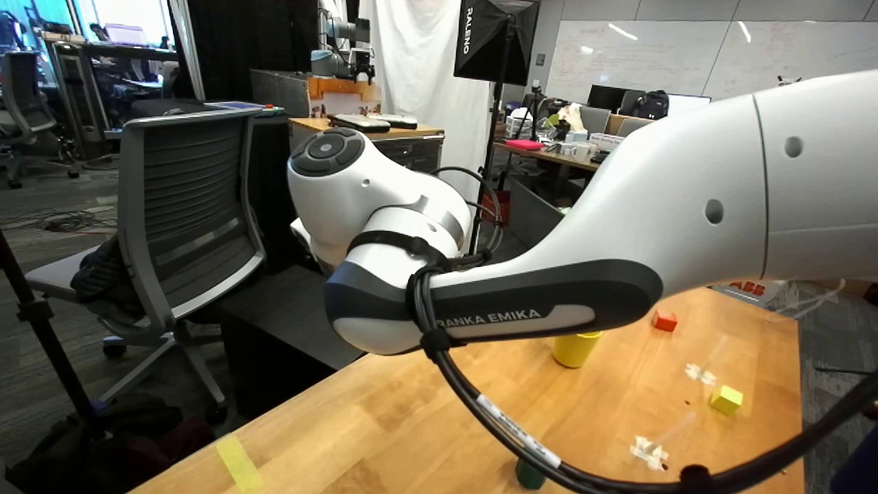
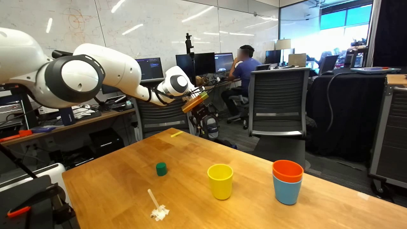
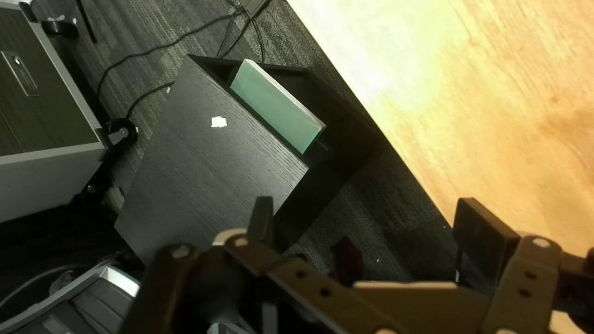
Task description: Stack the orange cup on top of the blue cup then stack the yellow cup on top of the orange cup
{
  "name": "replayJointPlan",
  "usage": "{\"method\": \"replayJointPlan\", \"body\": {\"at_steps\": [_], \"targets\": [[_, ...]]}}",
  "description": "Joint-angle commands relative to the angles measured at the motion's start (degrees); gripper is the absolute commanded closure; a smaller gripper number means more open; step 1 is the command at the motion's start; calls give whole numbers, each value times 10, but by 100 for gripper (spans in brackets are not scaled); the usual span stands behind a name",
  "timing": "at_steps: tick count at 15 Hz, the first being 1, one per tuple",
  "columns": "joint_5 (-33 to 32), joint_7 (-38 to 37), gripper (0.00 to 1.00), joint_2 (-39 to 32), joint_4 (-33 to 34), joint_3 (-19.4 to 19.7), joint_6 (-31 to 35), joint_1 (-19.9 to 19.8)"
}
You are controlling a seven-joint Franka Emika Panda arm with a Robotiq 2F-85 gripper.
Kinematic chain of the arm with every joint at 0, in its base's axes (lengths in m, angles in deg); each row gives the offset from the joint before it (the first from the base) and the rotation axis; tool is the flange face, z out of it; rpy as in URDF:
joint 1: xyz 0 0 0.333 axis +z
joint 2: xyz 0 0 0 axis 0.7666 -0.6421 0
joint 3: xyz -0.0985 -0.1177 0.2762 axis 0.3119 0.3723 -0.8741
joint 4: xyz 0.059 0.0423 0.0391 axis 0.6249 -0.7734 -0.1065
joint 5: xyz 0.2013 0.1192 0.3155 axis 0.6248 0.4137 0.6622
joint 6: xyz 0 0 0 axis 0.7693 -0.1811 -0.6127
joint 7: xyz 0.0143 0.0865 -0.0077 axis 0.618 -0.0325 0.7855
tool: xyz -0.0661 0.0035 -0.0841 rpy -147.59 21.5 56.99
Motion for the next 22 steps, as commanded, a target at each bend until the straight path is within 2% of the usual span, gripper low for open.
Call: {"method": "replayJointPlan", "body": {"at_steps": [1,6,10,13,19,22], "targets": [[-19,6,0,0,-36,6,15,27],[-61,3,0,-8,-132,-14,60,67],[-96,-13,0,20,-207,4,112,96],[-100,-15,0,62,-258,-3,142,91],[-127,-95,0,174,-396,28,289,106],[-162,-141,0,224,-461,59,360,127]]}}
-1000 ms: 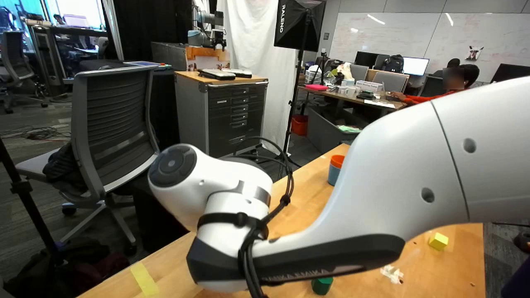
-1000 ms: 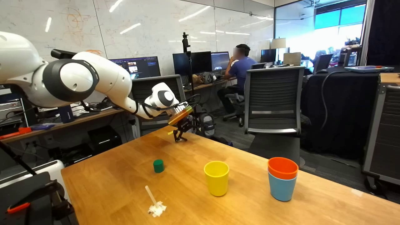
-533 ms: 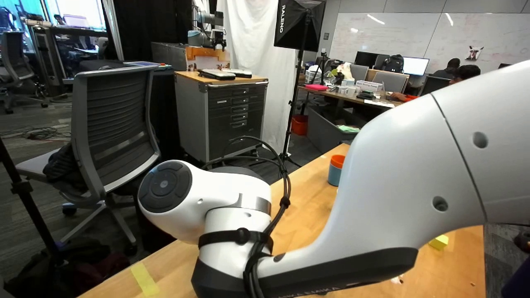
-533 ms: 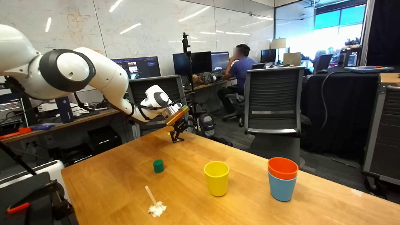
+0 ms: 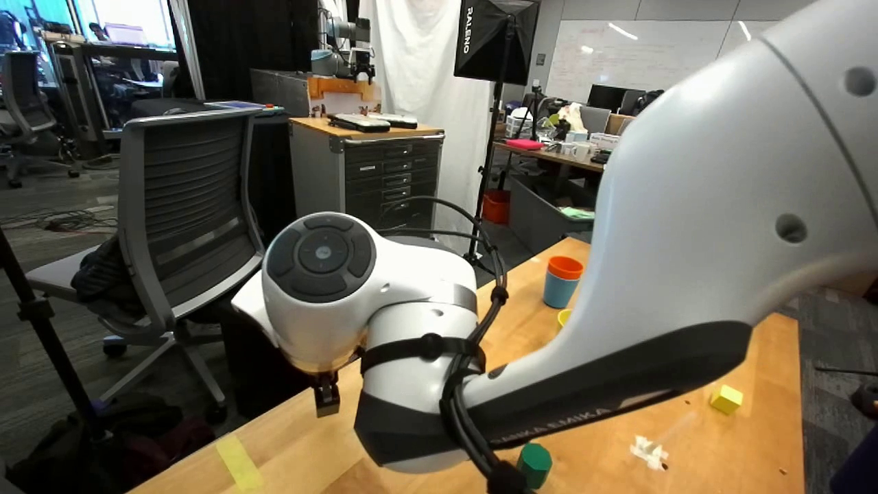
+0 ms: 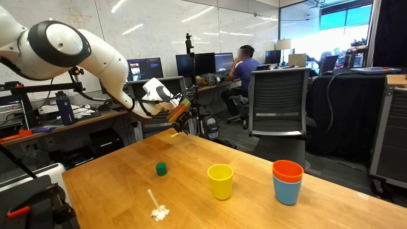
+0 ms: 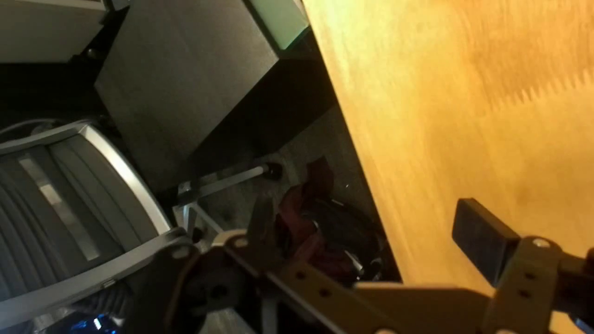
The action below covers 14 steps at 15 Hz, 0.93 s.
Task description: Stack the orange cup on top of the blue cup then stack the yellow cup on top of the orange cup
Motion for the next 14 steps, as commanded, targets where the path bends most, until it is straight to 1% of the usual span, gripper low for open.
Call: {"method": "replayJointPlan", "body": {"at_steps": [1,4,7,10,11,13,14], "targets": [[-50,-72,0,98,-136,45,85,38],[-86,-125,0,149,-204,89,141,70],[-127,-181,0,198,-276,145,179,110],[-160,-234,0,246,-353,196,199,151],[-168,-247,0,262,-380,203,206,156],[-185,-279,0,292,-437,229,210,177],[-189,-289,0,307,-468,235,205,182]]}}
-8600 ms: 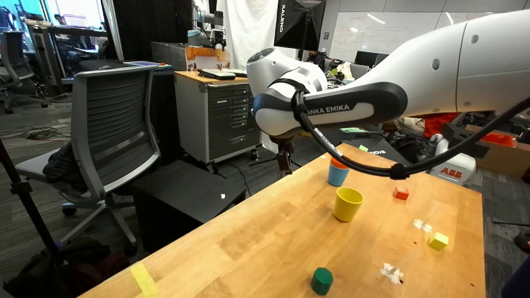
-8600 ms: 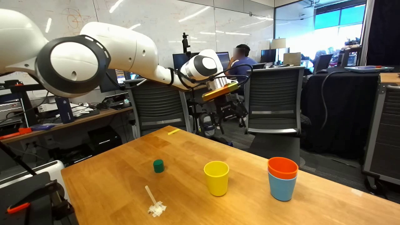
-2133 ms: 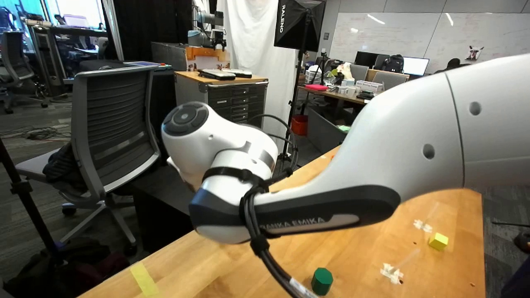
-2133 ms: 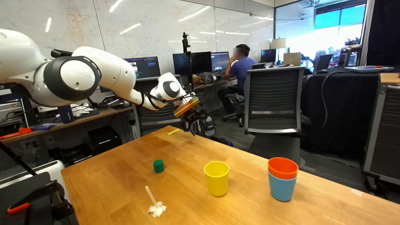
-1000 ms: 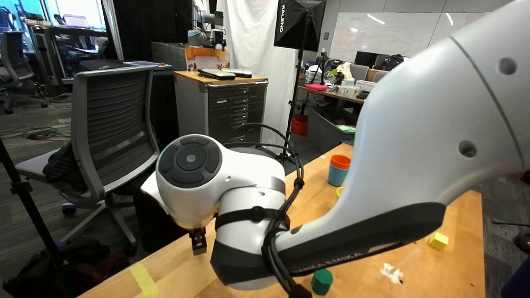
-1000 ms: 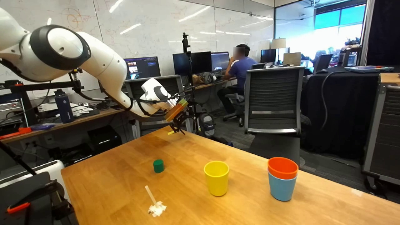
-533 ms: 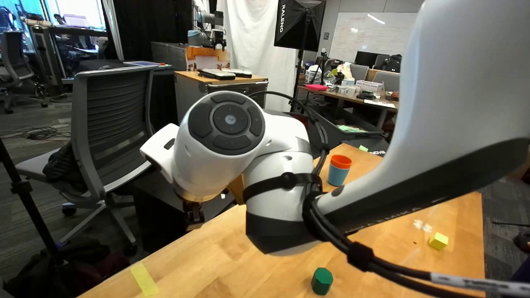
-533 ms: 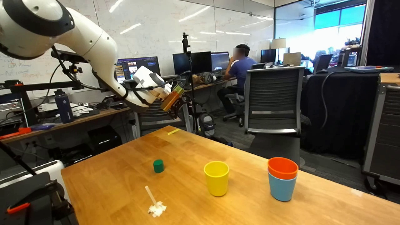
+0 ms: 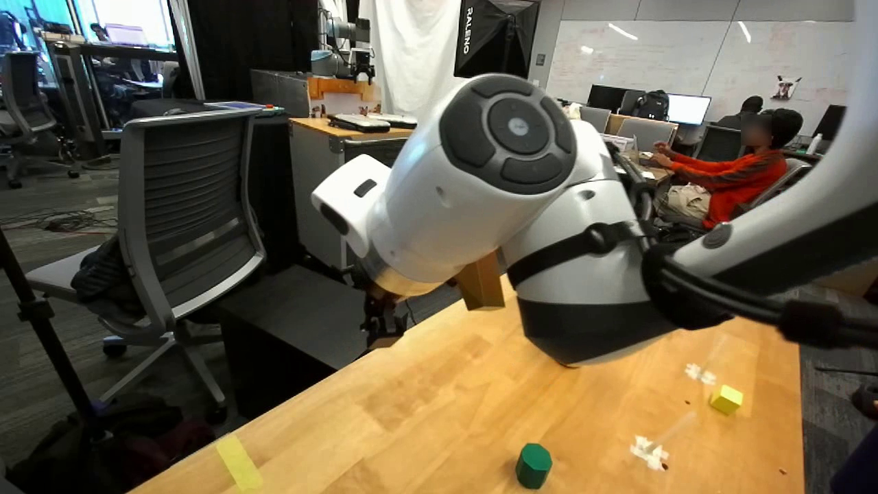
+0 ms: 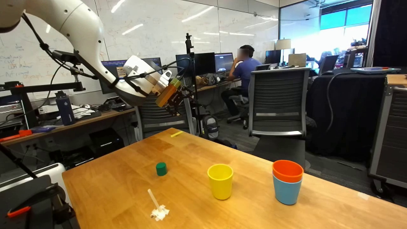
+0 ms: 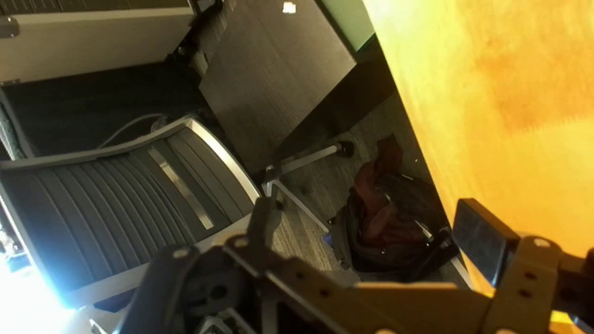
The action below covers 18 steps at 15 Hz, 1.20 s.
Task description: Stack the orange cup on top of the blue cup then stack the yellow cup on top of the orange cup
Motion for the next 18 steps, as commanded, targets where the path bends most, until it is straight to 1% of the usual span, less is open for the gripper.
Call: {"method": "replayJointPlan", "body": {"at_steps": [1,3,4,6,8,9,11,13,14,15,17,18], "targets": [[-38,-63,0,82,-143,50,14,46],[-40,-76,0,106,-207,61,6,47],[-38,-86,0,113,-240,74,10,51],[-36,-91,0,124,-300,85,31,36],[-44,-100,0,123,-348,116,61,32],[-43,-95,0,124,-362,124,72,25],[-45,-88,0,126,-379,157,91,27],[-54,-77,0,152,-386,204,86,49],[-57,-71,0,171,-391,218,78,57],[-58,-67,0,179,-387,223,72,57],[-41,-37,0,193,-376,166,62,3],[-34,-34,0,187,-373,151,61,-7]]}}
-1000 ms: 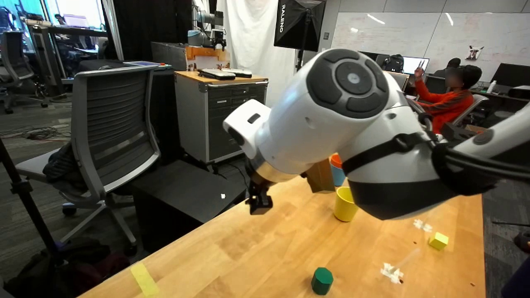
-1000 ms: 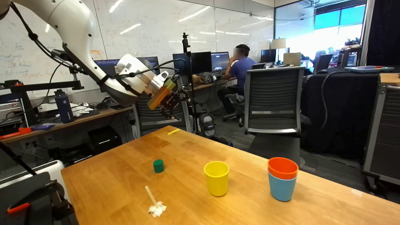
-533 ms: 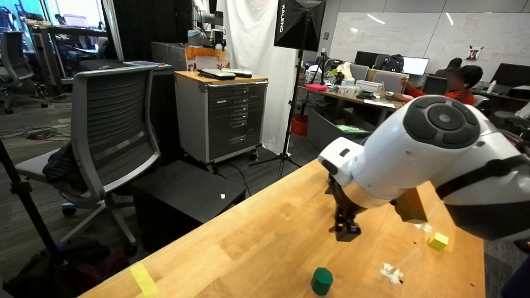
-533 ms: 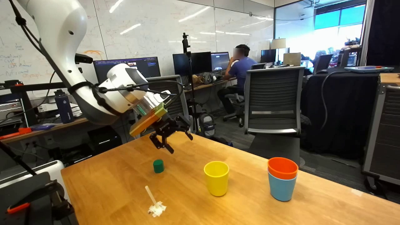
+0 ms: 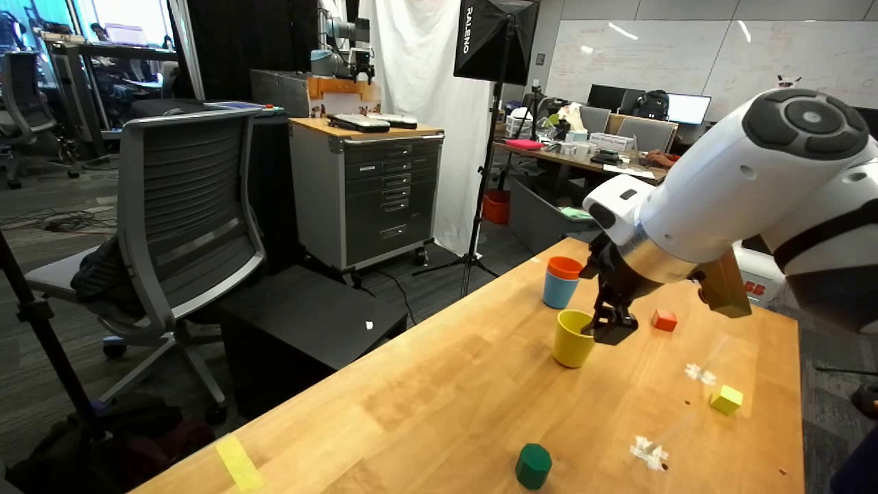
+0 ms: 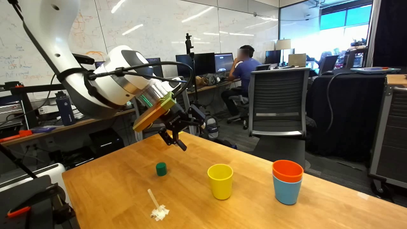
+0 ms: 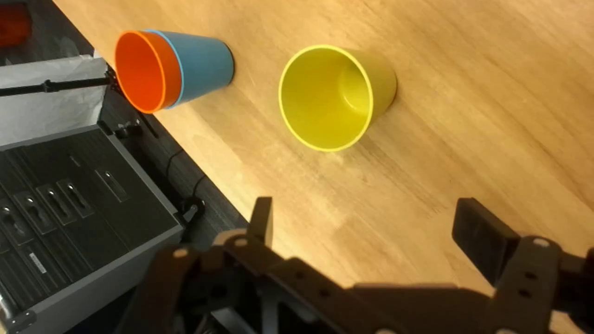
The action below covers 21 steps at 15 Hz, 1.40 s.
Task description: Stack the orange cup on top of the blue cup then stack the yellow cup on top of the orange cup
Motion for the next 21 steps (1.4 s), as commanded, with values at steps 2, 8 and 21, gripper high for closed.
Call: {"method": "replayJointPlan", "body": {"at_steps": [2,8,21], "targets": [[23,38,0,5,8,-95,-18,-72],[71,71,0,-35,52,-225,-55,-183],[114,142,0,-64,138,-323,-168,-325]]}}
